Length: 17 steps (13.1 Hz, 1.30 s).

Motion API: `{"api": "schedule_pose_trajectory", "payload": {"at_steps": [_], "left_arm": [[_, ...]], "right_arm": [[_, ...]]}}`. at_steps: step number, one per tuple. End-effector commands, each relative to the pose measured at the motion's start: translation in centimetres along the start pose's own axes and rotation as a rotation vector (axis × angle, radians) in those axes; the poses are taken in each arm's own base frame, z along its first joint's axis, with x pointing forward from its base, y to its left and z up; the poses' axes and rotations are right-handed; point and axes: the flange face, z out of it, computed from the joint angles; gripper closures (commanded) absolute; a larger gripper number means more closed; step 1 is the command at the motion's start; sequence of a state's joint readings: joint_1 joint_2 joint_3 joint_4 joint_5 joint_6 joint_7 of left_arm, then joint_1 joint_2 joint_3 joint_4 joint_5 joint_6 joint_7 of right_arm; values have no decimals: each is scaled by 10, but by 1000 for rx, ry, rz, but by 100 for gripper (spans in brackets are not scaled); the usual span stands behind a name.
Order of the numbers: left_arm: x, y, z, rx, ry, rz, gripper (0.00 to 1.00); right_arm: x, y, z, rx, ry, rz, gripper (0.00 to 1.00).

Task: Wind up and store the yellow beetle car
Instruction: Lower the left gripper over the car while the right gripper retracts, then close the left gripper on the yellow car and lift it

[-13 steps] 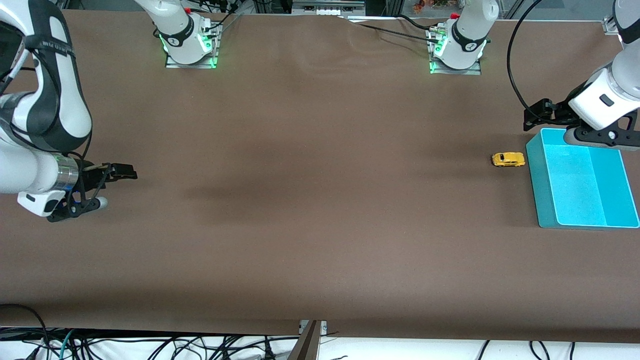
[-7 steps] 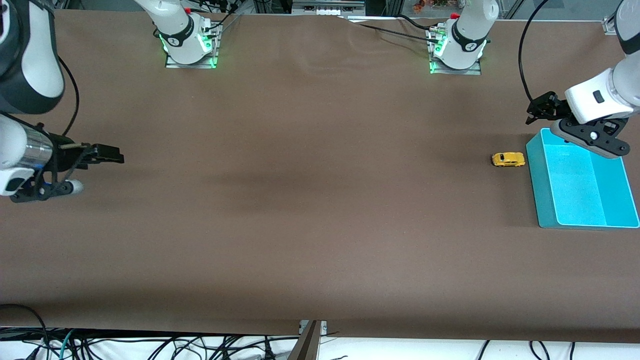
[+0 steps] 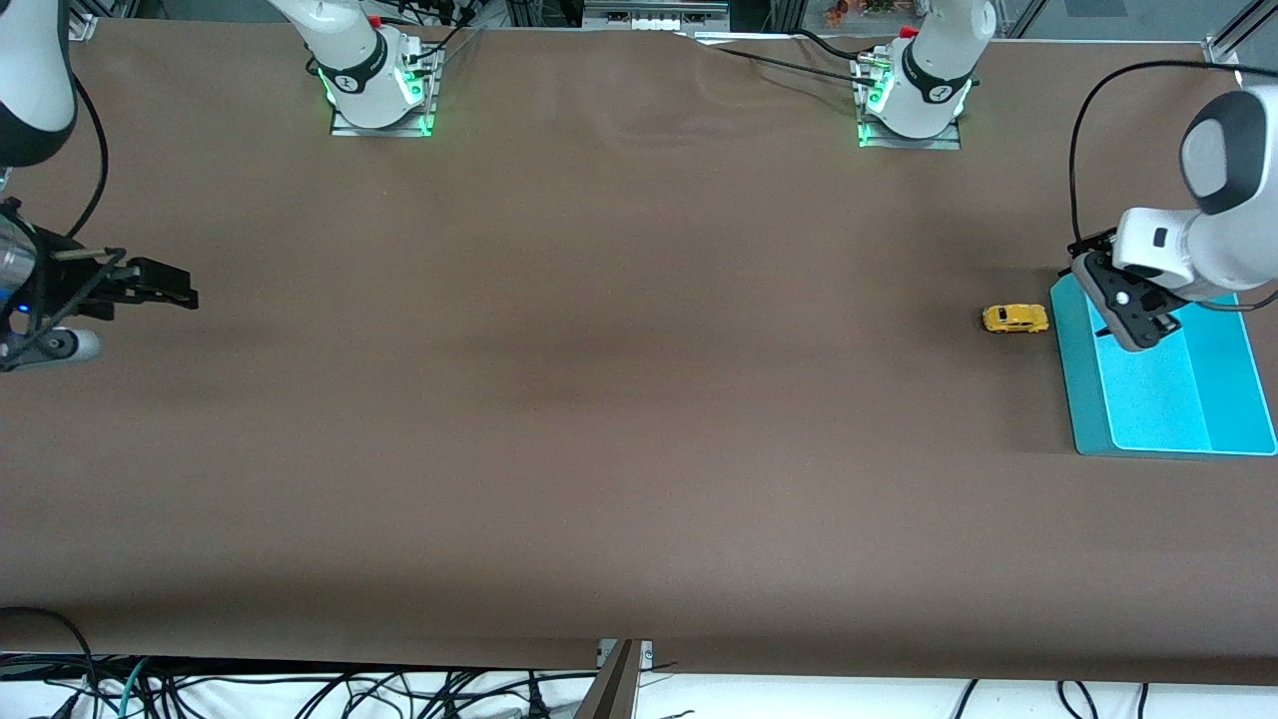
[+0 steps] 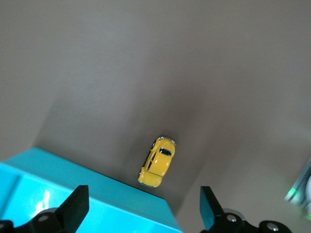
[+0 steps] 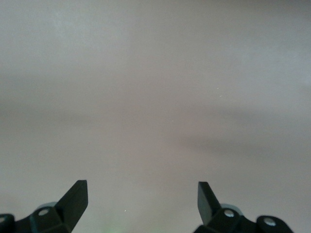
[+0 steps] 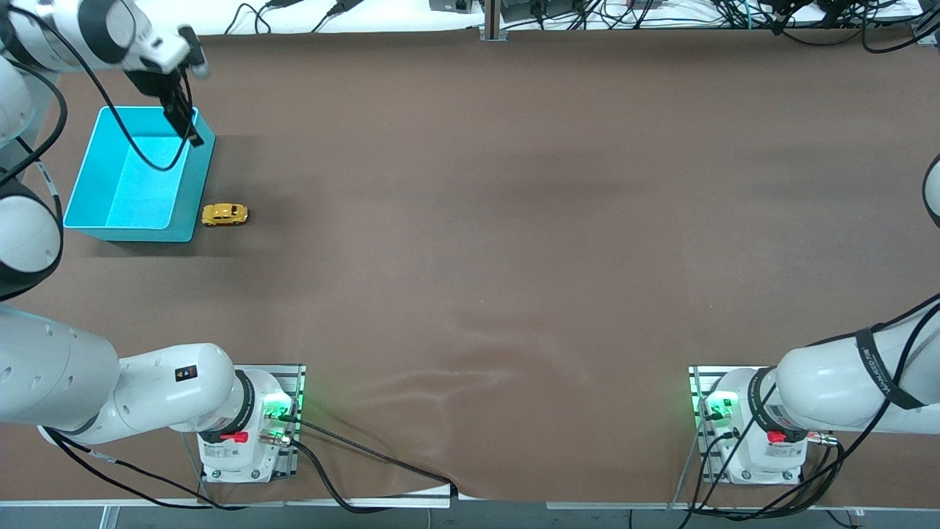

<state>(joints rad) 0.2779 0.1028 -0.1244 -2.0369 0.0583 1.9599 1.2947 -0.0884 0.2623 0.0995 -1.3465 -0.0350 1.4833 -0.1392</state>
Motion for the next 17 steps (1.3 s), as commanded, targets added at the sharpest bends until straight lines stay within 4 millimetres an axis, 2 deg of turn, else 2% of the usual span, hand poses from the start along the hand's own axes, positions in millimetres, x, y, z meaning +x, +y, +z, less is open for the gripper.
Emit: {"api": "schedule_pose_trajectory", "payload": {"at_steps": [1,4,6,8,12,14,15,17], "left_arm": [[-8,5,50,-4,-44,172,0],[-3,8,99,102,-116,289,0],[-11,7,140,108,-96,297,0],[-17,8,165,78,-91,296,0],[-23,13,178,59,-127,338,0],[-23,17,185,61,-119,338,0],[-21,23,197,73,-103,348,0],[-29,25,204,88,-87,333,0]], "right_arm": [[-25,-3,-30,-19,32,11,0],[-35,5,-26,-28,12,30,0],[-62,12,-20,-25,-47,72,0],[-72,21,-18,-13,-54,97,0],[-74,17,-20,-12,-57,96,0],[-72,0,-19,-19,-71,144,0],[-70,-4,-16,-17,-80,132,0],[-63,-14,-8,-22,-91,106,0]]}}
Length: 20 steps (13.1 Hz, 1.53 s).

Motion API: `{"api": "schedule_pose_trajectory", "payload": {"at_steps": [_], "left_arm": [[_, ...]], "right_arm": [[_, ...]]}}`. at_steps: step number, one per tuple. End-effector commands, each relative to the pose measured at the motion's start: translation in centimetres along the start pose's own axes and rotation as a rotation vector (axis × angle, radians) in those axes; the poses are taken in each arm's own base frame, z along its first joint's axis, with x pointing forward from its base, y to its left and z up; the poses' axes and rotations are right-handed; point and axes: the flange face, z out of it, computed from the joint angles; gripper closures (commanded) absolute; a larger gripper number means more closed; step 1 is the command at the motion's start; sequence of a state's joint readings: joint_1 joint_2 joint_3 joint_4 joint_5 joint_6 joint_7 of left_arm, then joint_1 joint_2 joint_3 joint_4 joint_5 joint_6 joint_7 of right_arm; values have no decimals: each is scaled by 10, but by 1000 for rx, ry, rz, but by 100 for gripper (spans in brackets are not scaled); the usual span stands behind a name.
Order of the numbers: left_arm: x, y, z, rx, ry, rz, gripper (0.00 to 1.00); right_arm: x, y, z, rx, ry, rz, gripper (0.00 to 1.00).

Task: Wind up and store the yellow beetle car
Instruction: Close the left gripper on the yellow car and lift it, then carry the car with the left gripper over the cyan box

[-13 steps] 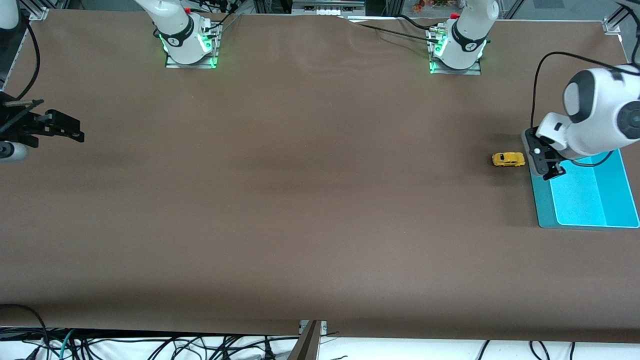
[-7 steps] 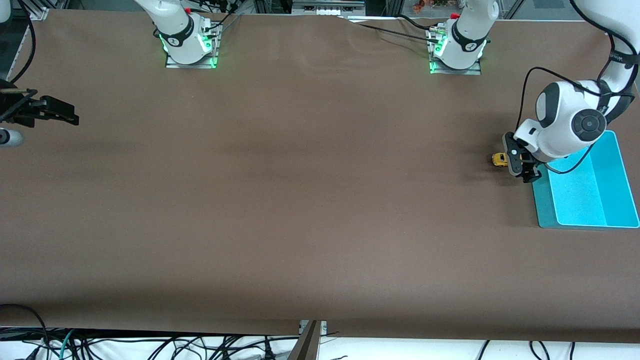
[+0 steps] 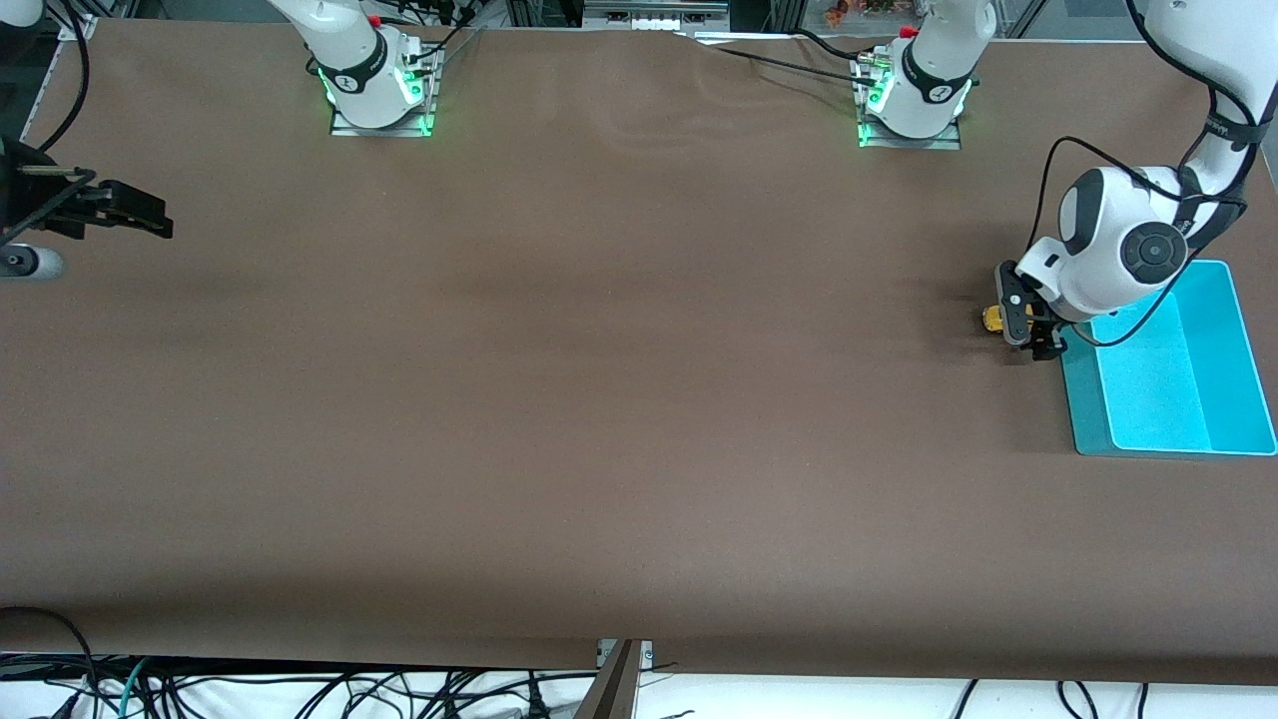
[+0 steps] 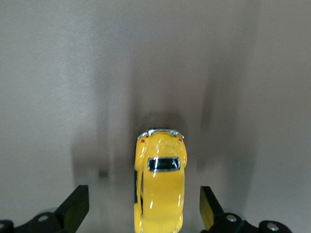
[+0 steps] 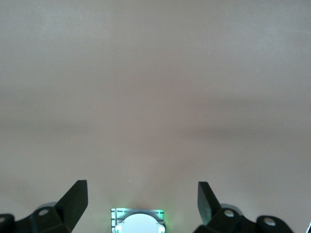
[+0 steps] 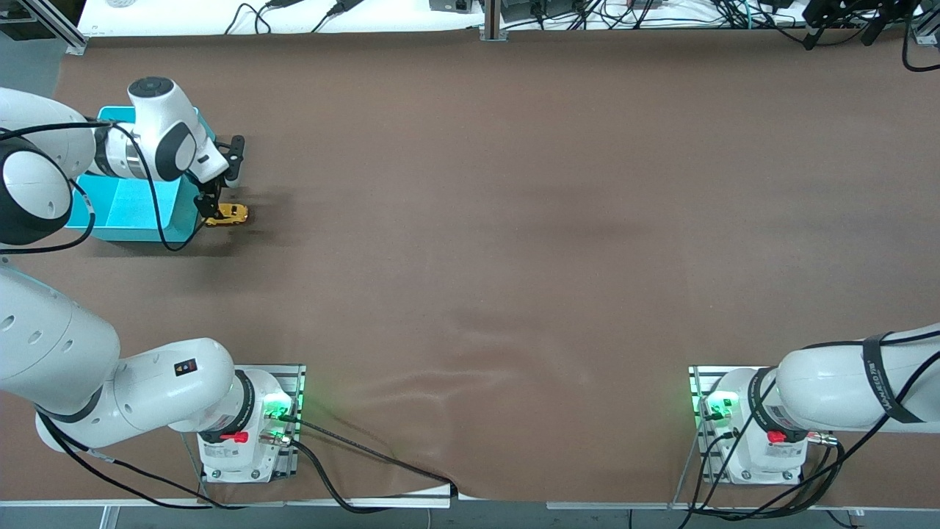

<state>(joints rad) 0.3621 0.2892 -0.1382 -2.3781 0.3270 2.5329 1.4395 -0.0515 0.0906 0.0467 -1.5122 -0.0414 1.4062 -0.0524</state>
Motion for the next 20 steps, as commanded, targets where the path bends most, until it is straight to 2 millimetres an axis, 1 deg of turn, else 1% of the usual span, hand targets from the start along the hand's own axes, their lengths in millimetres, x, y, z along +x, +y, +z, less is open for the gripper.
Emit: {"api": "schedule_pose_trajectory", "payload": {"at_steps": [1,2,3,5,6,7,8,10,11,12,13,14,15,17,18,19,20], "left_arm": [[-5,7,8,16,3,17,1],[-5,9,9,13,1,23,5],[-3,9,13,9,-10,45,20],[-3,9,12,12,-18,55,63],[-3,7,11,15,-18,55,77],[-2,6,8,21,-20,57,82],[5,2,1,36,-21,72,85],[27,-9,-27,88,-28,99,86],[41,-13,-38,91,-27,113,86],[49,-19,-49,83,-33,99,86],[65,-25,-66,69,-48,96,86],[75,-36,-92,34,-79,94,85],[77,-45,-117,-9,-107,90,85],[62,-59,-159,-71,-147,74,85],[48,-64,-174,-81,-153,100,85],[29,-68,-180,-85,-149,140,85],[2,-69,-178,-91,-145,141,85]], "right_arm": [[-1,-9,5,-4,-15,0,0],[1,-9,7,-4,-19,0,0],[1,-9,8,-5,-22,0,0],[6,-8,9,-4,-24,-1,0],[6,-10,8,-7,-21,-4,0],[7,-10,9,-6,-22,-4,0],[9,-9,11,-6,-25,-3,0],[11,-9,14,-7,-30,-1,0],[12,-9,15,-7,-32,-2,0],[12,-8,15,-8,-32,0,0],[12,-8,15,-6,-32,0,0],[12,-8,15,-8,-32,2,0],[12,-10,15,-7,-31,-3,0],[12,-11,15,-9,-30,0,0],[14,-10,17,-8,-35,-3,0],[14,-10,16,-8,-32,-3,0],[14,-11,16,-9,-31,-4,0]]}}
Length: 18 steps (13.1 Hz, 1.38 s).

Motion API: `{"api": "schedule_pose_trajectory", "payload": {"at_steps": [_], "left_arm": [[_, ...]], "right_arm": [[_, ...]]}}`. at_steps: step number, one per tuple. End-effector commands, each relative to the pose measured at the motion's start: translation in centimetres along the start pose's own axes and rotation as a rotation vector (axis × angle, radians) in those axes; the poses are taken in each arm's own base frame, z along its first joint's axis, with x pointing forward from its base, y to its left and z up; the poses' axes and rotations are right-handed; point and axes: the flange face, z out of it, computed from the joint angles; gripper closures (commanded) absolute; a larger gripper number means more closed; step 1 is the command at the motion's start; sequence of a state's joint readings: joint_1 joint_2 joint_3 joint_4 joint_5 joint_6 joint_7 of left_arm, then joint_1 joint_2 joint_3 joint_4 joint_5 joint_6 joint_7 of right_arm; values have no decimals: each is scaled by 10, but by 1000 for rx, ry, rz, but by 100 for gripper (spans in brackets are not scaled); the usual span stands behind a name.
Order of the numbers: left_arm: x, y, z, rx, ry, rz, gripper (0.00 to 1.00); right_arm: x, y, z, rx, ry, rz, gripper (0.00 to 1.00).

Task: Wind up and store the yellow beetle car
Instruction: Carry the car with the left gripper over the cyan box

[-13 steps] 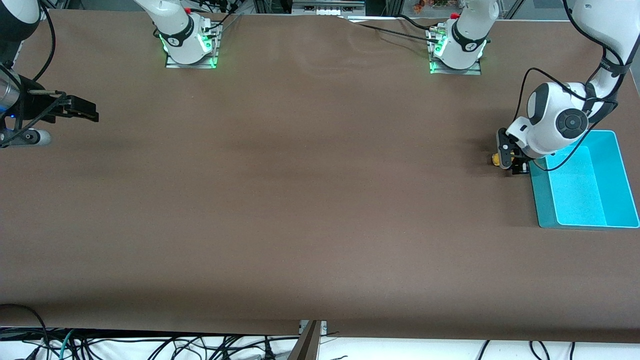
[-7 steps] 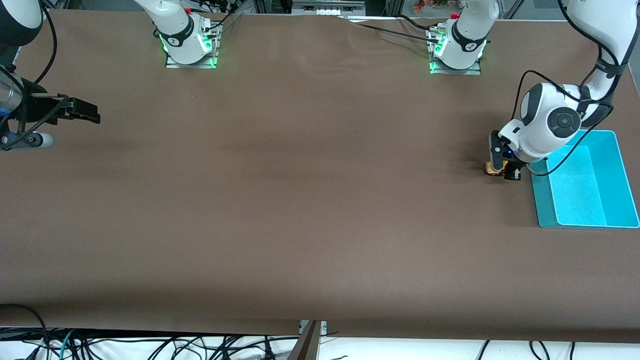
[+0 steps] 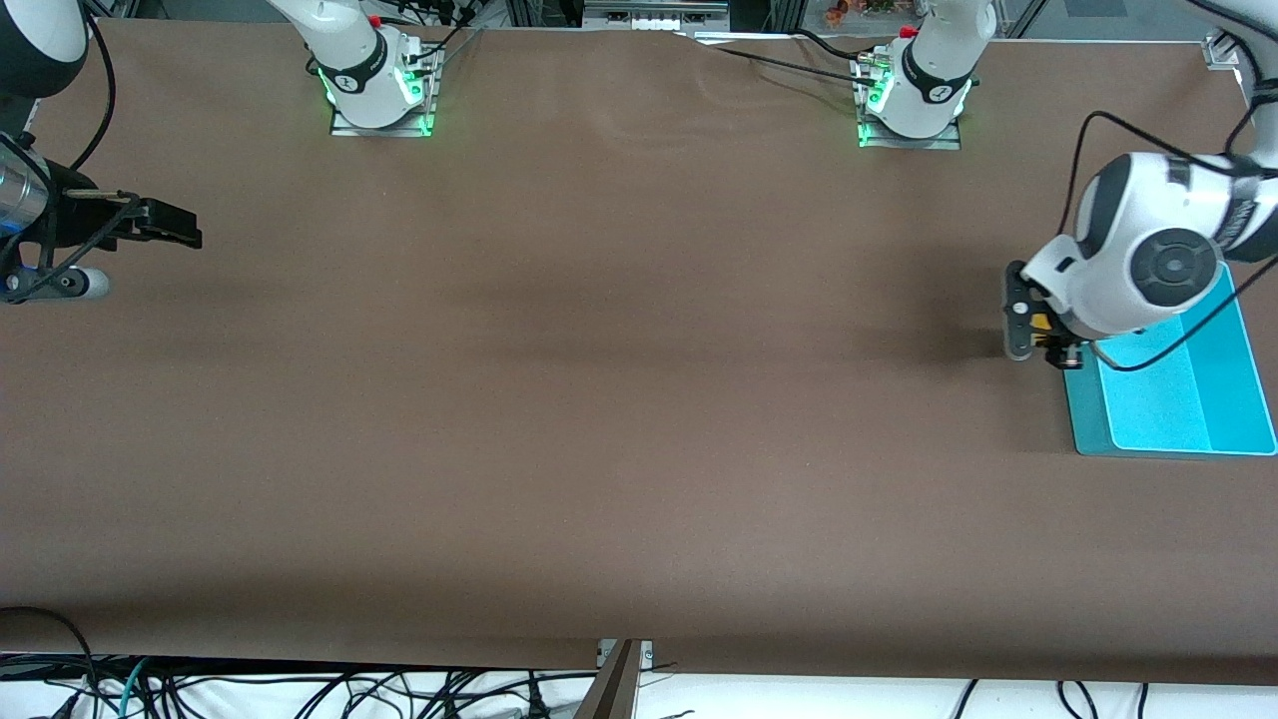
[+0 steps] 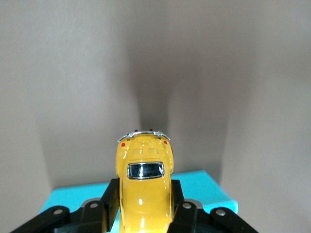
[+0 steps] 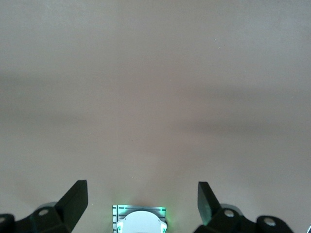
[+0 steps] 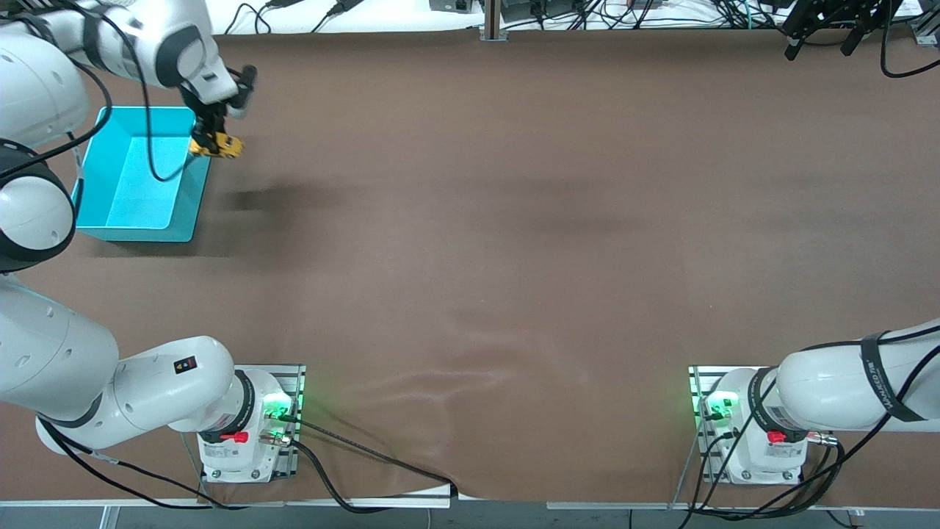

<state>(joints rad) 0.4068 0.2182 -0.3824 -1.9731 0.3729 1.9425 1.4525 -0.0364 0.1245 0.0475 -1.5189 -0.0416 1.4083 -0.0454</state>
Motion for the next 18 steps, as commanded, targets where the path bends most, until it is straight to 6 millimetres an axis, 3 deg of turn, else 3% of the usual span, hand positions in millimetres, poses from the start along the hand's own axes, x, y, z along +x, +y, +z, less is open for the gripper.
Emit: {"api": "schedule_pose_trajectory", "payload": {"at_steps": [1,3,5,9,11,13,15,17,18], "left_arm": [[-68,2,13,-17,0,9,84],[-117,4,33,29,1,-15,84],[-158,3,71,79,35,7,83],[-177,-1,175,121,109,29,74],[-171,-3,190,158,112,49,67],[-177,5,203,142,130,27,0],[-182,5,190,155,120,16,0],[-187,4,136,163,87,0,0],[-179,3,102,144,110,-37,0]], "right_arm": [[1,-3,-4,-7,7,6,0],[1,-3,-5,-7,8,4,0],[3,-3,-6,-8,13,3,0],[3,-3,-7,-7,14,5,0],[3,-3,-7,-7,14,3,0],[3,-3,-7,-8,14,3,0],[3,-3,-7,-7,14,2,0],[3,-3,-7,-7,14,3,0],[3,-3,-7,-8,14,2,0]]}}
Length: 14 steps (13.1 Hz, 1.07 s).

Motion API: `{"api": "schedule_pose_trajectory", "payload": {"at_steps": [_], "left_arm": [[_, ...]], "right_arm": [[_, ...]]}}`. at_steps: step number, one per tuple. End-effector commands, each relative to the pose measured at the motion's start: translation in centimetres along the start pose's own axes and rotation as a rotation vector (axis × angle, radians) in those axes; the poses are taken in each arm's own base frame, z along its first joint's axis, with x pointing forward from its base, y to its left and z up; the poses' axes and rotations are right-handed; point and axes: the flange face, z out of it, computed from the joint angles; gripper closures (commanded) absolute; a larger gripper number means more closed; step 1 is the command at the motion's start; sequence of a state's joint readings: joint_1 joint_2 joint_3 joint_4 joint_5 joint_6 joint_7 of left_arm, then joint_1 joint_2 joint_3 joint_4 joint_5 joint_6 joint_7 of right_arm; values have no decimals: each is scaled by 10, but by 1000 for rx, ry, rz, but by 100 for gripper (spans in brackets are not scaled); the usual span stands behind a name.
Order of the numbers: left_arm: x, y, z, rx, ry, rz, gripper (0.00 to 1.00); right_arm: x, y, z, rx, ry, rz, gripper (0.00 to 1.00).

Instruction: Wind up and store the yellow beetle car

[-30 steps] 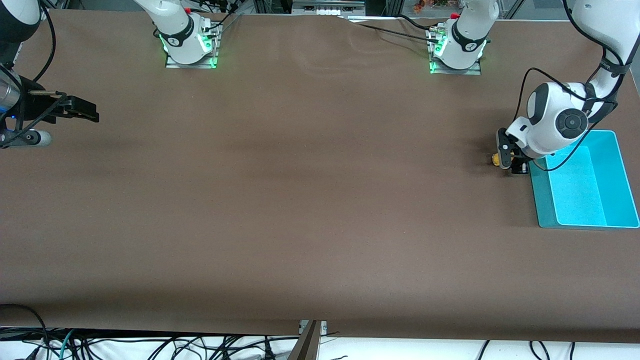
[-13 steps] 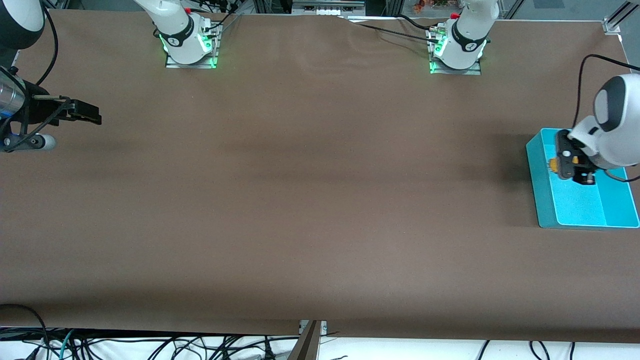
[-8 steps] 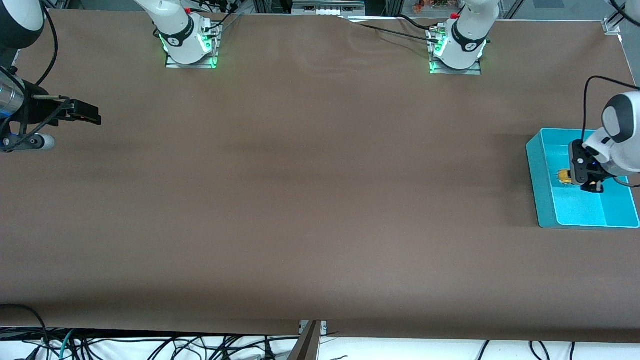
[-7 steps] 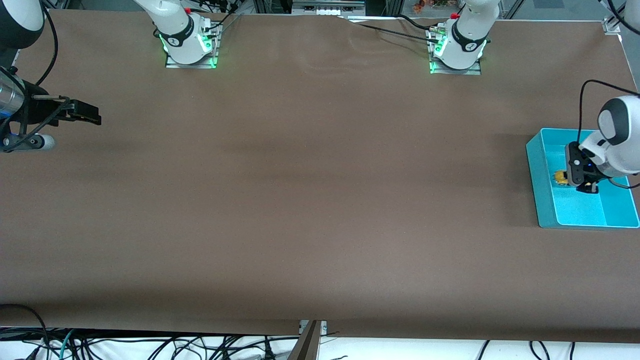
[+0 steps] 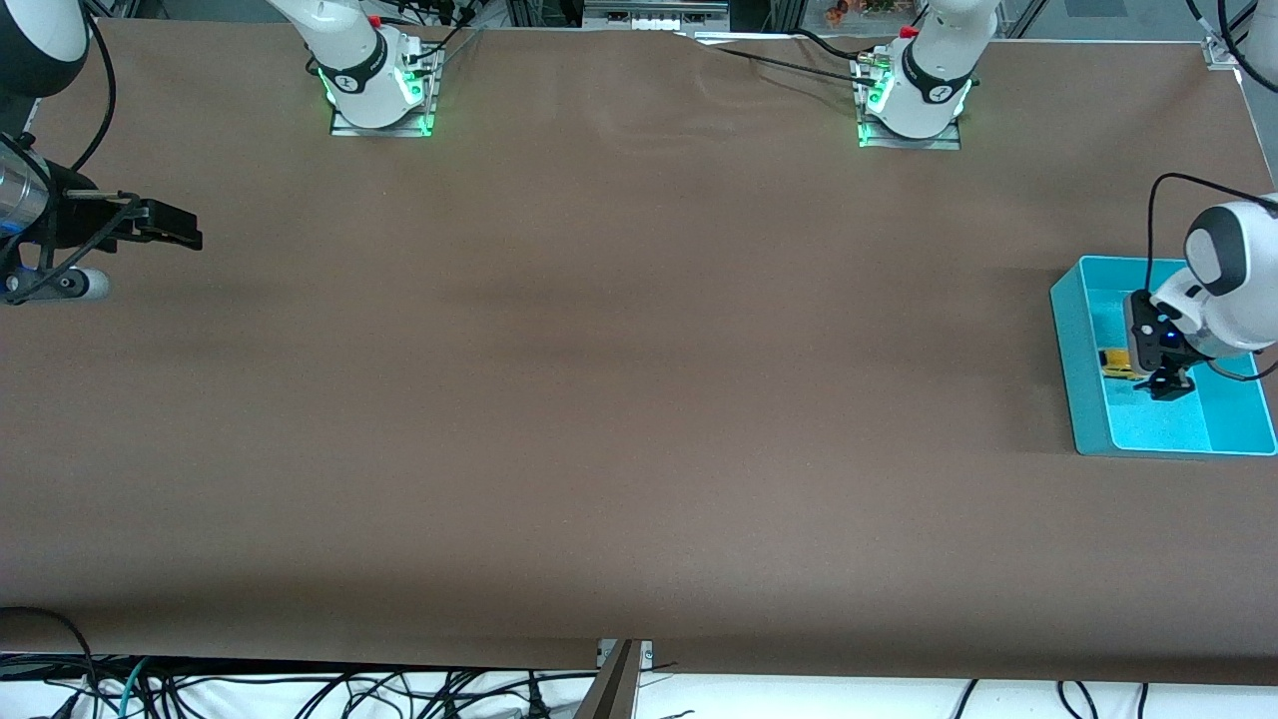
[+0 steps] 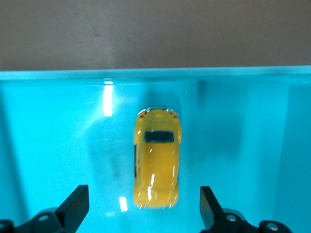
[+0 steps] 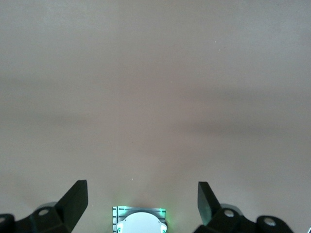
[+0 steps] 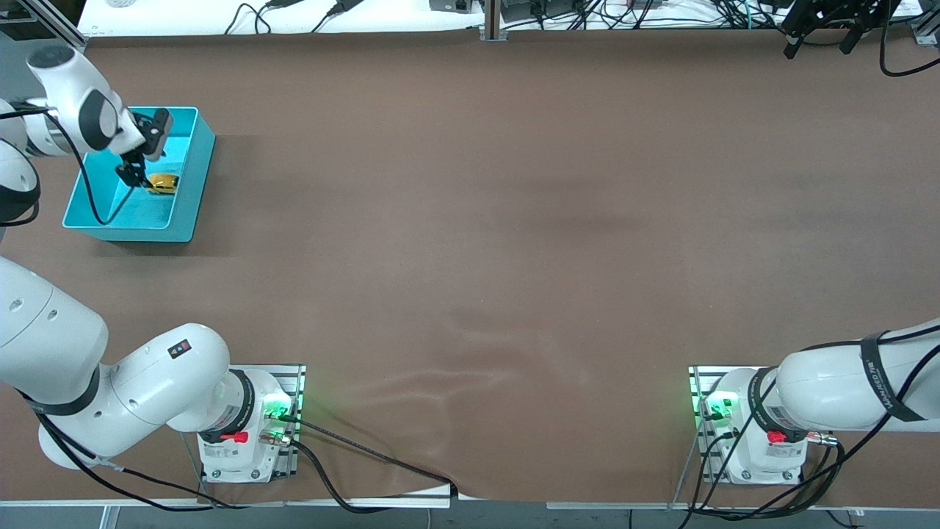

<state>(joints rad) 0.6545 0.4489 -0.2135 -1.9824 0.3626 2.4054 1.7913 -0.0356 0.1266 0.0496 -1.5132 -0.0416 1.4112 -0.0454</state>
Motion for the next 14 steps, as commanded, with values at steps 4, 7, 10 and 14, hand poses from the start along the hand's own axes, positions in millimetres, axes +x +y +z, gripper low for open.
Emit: {"api": "schedule_pose_trajectory", "payload": {"at_steps": [4,7,10,14], "left_arm": [[86,-2,-180,-36,-37,-211,0],[156,6,-251,-7,-39,-416,0],[206,14,-286,-33,-5,-720,0],[262,10,-336,-56,50,-1113,0]], "right_arm": [[2,-1,-5,-6,8,6,0],[2,-1,-5,-8,9,4,0],[2,-1,-5,-8,9,6,0],[2,-1,-5,-8,9,6,0]]}}
